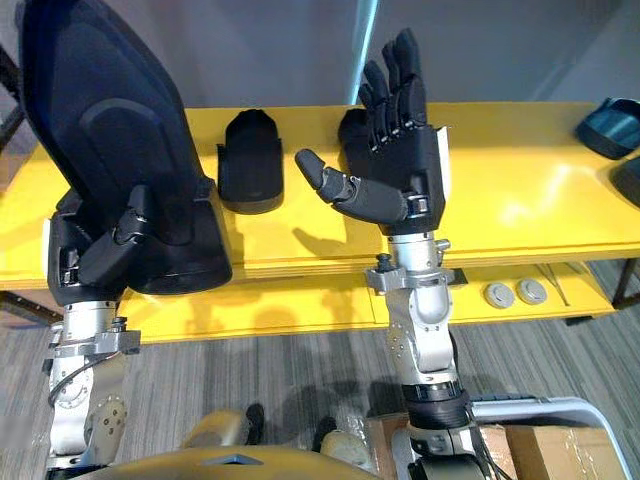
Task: Walk over and take three plastic housings, then place them on the shelf
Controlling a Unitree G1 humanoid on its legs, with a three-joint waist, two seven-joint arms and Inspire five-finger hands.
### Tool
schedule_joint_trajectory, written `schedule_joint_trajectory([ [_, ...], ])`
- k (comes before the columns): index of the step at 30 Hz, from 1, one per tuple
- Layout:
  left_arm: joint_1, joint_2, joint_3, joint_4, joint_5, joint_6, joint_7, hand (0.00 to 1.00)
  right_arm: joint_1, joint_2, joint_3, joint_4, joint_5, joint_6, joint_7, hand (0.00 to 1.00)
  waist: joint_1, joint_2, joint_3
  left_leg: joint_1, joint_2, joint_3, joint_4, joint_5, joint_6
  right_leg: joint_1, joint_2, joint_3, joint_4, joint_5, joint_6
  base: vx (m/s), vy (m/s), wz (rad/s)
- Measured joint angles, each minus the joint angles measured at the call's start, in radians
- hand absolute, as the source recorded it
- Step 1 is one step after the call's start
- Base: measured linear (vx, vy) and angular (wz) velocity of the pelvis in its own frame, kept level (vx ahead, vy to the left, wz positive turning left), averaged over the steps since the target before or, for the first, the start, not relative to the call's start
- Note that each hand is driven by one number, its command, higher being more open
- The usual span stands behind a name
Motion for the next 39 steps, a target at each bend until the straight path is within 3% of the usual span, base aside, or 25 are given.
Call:
schedule_joint_trajectory([
  [2,0.004,-0.004,0.001,0.0,0.011,0.0,0.007,0.0,0.006,0.005,0.003,-0.001,-0.001,0.016,0.009,1.0,-0.004,0.001,0.0,-0.045,0.072,0.005,0.044,0.011,-0.019,0.01,-0.04,-0.018,0.003,0.001,0.006,-0.03,0.218,0.43],
  [3,0.005,-0.013,0.007,0.0,0.01,0.0,0.006,0.0,0.021,0.011,0.006,-0.001,-0.001,0.022,0.01,1.0,-0.005,-0.001,0.002,-0.068,0.128,0.005,0.049,0.031,-0.041,0.012,-0.086,-0.023,0.02,-0.003,0.023,-0.01,0.439,0.41],
  [4,0.009,-0.028,0.022,0.001,0.007,0.0,-0.001,0.0,0.043,0.019,0.016,-0.001,0.001,0.026,0.013,1.0,-0.014,0.0,0.002,-0.075,0.166,-0.01,0.028,0.079,-0.04,0.006,-0.157,-0.017,0.068,-0.017,0.086,0.01,0.424,0.28],
  [5,0.01,-0.031,0.026,0.001,0.007,-0.001,-0.003,0.0,0.048,0.021,0.021,-0.001,0.001,0.026,0.014,1.0,-0.016,0.003,0.002,-0.074,0.172,-0.019,0.022,0.103,-0.037,0.002,-0.171,-0.01,0.081,-0.021,0.098,0.03,0.568,0.04],
  [6,0.021,-0.035,0.035,0.0,0.008,-0.009,-0.005,0.0,0.058,0.021,0.031,-0.001,0.011,0.026,0.016,1.0,-0.017,0.026,0.003,-0.048,0.177,-0.063,0.023,0.295,-0.006,-0.018,-0.215,0.032,0.132,-0.05,0.165,0.0,0.581,-0.33],
  [7,0.035,-0.042,0.05,0.001,0.02,-0.011,-0.001,0.0,0.059,0.015,0.047,0.0,0.04,0.026,0.02,1.0,-0.021,0.053,0.0,-0.024,0.144,-0.09,0.052,0.202,-0.085,-0.028,-0.252,0.082,0.145,-0.064,0.2,-0.02,0.623,-0.36],
  [8,0.039,-0.04,0.063,0.001,0.032,-0.012,0.001,0.0,0.059,0.024,0.057,0.0,0.05,0.024,0.022,1.0,-0.027,0.057,-0.002,-0.024,0.126,-0.079,0.061,0.143,-0.083,-0.031,-0.266,0.107,0.135,-0.064,0.201,-0.05,0.667,-0.17],
  [9,0.039,-0.03,0.087,-0.003,0.074,-0.015,0.003,0.0,0.059,0.037,0.067,0.0,0.08,0.017,0.028,1.0,-0.045,0.066,-0.008,-0.021,0.103,-0.051,0.062,0.024,-0.095,-0.027,-0.282,0.145,0.106,-0.062,0.204,-0.03,0.518,0.12],
  [10,0.033,-0.015,0.1,-0.004,0.095,-0.019,0.002,0.0,0.059,0.05,0.066,0.001,0.097,0.016,0.033,1.0,-0.05,0.057,-0.002,-0.029,0.09,-0.039,0.075,-0.004,-0.133,-0.02,-0.295,0.166,0.092,-0.056,0.206,-0.04,0.563,0.01],
  [11,0.037,0.021,0.116,-0.004,0.125,-0.019,0.0,0.0,0.072,0.08,0.07,0.002,0.14,0.018,0.038,1.0,-0.045,0.031,0.005,-0.027,0.061,-0.008,0.122,-0.042,-0.102,0.007,-0.312,0.219,0.049,-0.046,0.195,-0.02,0.443,-0.24],
  [13,0.045,0.048,0.134,-0.004,0.137,-0.017,0.001,0.0,0.078,0.106,0.091,0.001,0.207,0.017,0.065,1.0,-0.028,0.03,0.0,-0.021,0.057,0.025,0.162,-0.088,-0.088,0.018,-0.301,0.188,0.029,0.068,0.193,0.0,0.411,-0.48],
  [14,0.035,0.056,0.138,-0.005,0.137,-0.014,0.001,0.0,0.083,0.123,0.103,0.001,0.219,0.016,0.066,1.0,-0.022,0.03,-0.002,-0.01,0.06,0.038,0.154,-0.089,-0.073,0.01,-0.3,0.156,0.024,0.153,0.19,-0.01,0.331,-0.44],
  [15,0.021,0.059,0.137,-0.007,0.138,-0.001,0.001,0.0,0.094,0.144,0.115,0.001,0.211,0.016,0.05,1.0,-0.019,0.028,-0.006,0.011,0.062,0.062,0.11,-0.073,-0.045,-0.002,-0.299,0.11,0.021,0.206,0.155,-0.01,0.245,-0.31],
  [16,0.017,0.06,0.137,-0.007,0.139,0.003,0.0,0.0,0.1,0.155,0.125,0.001,0.196,0.016,0.041,1.0,-0.02,0.026,-0.011,0.019,0.063,0.071,0.078,-0.057,-0.037,-0.018,-0.294,0.088,0.043,0.195,0.141,0.05,0.177,-0.21],
  [18,-0.018,0.061,0.128,-0.007,0.137,0.044,0.003,0.0,0.105,0.151,0.153,0.001,0.14,0.018,0.028,1.0,-0.036,0.013,-0.026,0.047,0.063,0.082,-0.03,0.013,-0.036,-0.049,-0.202,0.069,0.077,0.082,0.138,0.11,0.036,-0.08],
  [20,-0.057,0.067,0.1,-0.004,0.133,0.087,0.034,0.0,0.117,0.144,0.151,-0.001,0.104,0.023,0.015,1.0,-0.053,0.002,-0.04,0.047,0.054,0.077,-0.079,0.048,-0.04,-0.032,-0.133,0.075,-0.001,0.045,0.13,0.07,0.009,0.13],
  [21,-0.082,0.069,0.078,0.002,0.135,0.113,0.055,0.0,0.134,0.142,0.137,-0.001,0.105,0.028,0.01,1.0,-0.063,0.007,-0.04,0.043,0.045,0.068,-0.096,0.062,-0.042,-0.013,-0.117,0.098,-0.046,0.061,0.144,0.06,-0.003,0.26],
  [25,-0.104,0.051,-0.002,0.018,0.131,0.19,0.131,0.0,0.186,0.134,0.025,0.017,0.111,0.059,-0.001,1.0,-0.08,0.025,-0.045,0.078,0.065,0.052,-0.191,0.117,-0.065,0.007,-0.083,0.093,-0.088,0.081,0.143,0.03,-0.059,0.11],
  [29,-0.114,0.032,-0.038,0.093,0.127,0.2,0.173,0.0,0.185,0.091,-0.027,0.016,0.112,0.058,0.001,1.0,-0.1,0.028,-0.047,0.123,0.086,0.046,-0.294,0.172,-0.082,0.015,-0.054,0.097,-0.088,0.072,0.127,-0.03,-0.078,0.02],
  [33,-0.178,0.025,-0.037,0.203,0.133,0.24,0.276,0.0,0.186,0.063,-0.027,0.011,0.108,0.07,0.006,1.0,-0.106,0.031,-0.046,0.131,0.105,0.049,-0.344,0.207,-0.091,-0.019,-0.035,0.105,-0.058,0.053,0.099,-0.08,-0.058,-0.02],
  [39,-0.307,0.028,0.056,0.372,0.133,0.277,0.453,0.0,0.185,0.056,-0.045,0.01,0.11,0.105,0.016,1.0,-0.11,0.039,-0.038,0.128,0.116,0.089,-0.363,0.23,-0.094,-0.084,-0.026,0.157,-0.015,0.051,0.095,-0.04,-0.015,-0.21],
])
